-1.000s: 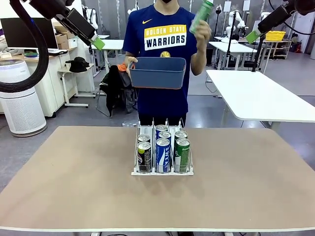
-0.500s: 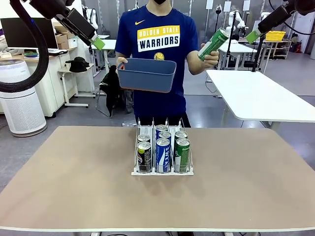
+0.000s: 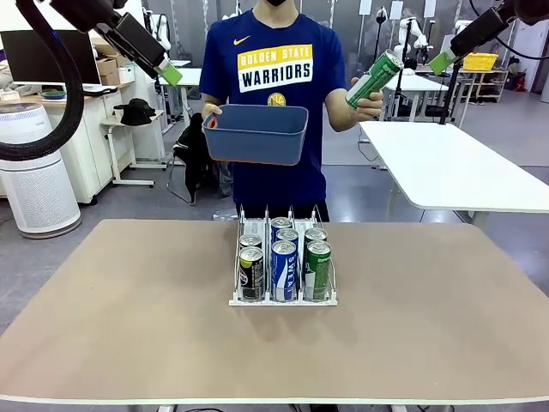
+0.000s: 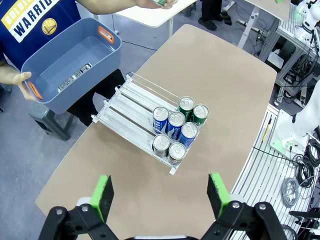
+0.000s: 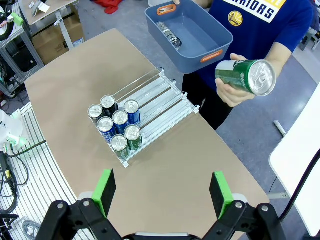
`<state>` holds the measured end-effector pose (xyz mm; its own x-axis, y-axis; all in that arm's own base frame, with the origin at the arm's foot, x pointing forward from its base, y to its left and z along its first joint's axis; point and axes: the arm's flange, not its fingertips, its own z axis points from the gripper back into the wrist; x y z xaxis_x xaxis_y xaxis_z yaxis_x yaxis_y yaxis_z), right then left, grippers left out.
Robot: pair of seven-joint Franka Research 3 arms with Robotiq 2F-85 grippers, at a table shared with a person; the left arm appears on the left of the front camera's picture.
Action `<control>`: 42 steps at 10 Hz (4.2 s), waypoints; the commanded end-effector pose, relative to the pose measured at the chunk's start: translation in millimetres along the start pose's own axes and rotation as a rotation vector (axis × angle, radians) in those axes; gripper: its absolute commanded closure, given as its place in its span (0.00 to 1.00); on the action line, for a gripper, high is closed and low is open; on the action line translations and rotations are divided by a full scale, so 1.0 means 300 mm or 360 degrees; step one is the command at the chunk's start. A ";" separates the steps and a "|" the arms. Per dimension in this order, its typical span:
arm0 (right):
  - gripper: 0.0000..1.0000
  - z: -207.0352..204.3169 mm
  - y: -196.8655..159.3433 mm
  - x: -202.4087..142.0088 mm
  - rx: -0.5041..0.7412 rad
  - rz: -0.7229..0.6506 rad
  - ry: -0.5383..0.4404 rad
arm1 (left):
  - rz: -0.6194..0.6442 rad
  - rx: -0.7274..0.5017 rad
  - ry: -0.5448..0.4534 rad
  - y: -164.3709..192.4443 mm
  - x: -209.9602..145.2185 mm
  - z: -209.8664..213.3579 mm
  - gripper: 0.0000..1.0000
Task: Fill the beverage cans into the dispenser.
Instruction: Pick up the Sprite handed by the human.
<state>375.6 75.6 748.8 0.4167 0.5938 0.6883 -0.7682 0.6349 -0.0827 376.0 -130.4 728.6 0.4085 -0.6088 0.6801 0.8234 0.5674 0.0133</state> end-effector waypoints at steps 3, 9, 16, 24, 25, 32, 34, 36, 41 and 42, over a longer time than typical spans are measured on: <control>0.00 -0.002 0.002 -0.001 -0.0001 -0.0001 0.0003 | 0.0027 -0.0020 -0.0002 -0.009 -0.016 -0.004 0.00; 0.00 -0.002 0.002 -0.001 -0.0001 -0.0001 0.0003 | 0.0027 -0.0020 -0.0002 -0.009 -0.016 -0.004 0.00; 0.00 -0.054 -0.120 0.058 -0.0049 -0.0069 0.0068 | 0.0027 -0.0020 -0.0002 -0.009 -0.016 -0.004 0.00; 0.00 -0.212 -0.307 0.055 -0.0002 -0.0026 0.0137 | 0.0027 -0.0020 -0.0002 -0.009 -0.016 -0.004 0.00; 0.00 -0.237 -0.325 0.052 0.0017 -0.0005 0.0131 | 0.0027 -0.0020 -0.0002 -0.009 -0.016 -0.004 0.00; 0.00 -0.367 -0.363 0.013 0.0107 -0.0027 0.0004 | 0.0027 -0.0020 -0.0002 -0.009 -0.016 -0.004 0.00; 0.00 -0.400 -0.370 0.010 0.0118 -0.0046 -0.0033 | 0.0027 -0.0020 -0.0002 -0.009 -0.016 -0.004 0.00; 0.00 -0.418 -0.388 0.005 0.0160 -0.0067 -0.0040 | 0.0027 -0.0020 -0.0002 -0.009 -0.016 -0.004 0.00; 0.00 -0.500 -0.410 -0.007 0.0182 -0.0106 -0.0046 | 0.0027 -0.0020 -0.0002 -0.009 -0.016 -0.004 0.00; 0.00 -0.517 -0.417 -0.005 0.0189 -0.0112 -0.0041 | 0.0027 -0.0020 -0.0002 -0.009 -0.016 -0.004 0.00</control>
<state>541.4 72.0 650.5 0.4845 0.5470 0.6827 -0.7819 0.6208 0.0574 375.6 -130.5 728.3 0.4087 -0.6093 0.6795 0.8235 0.5671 0.0132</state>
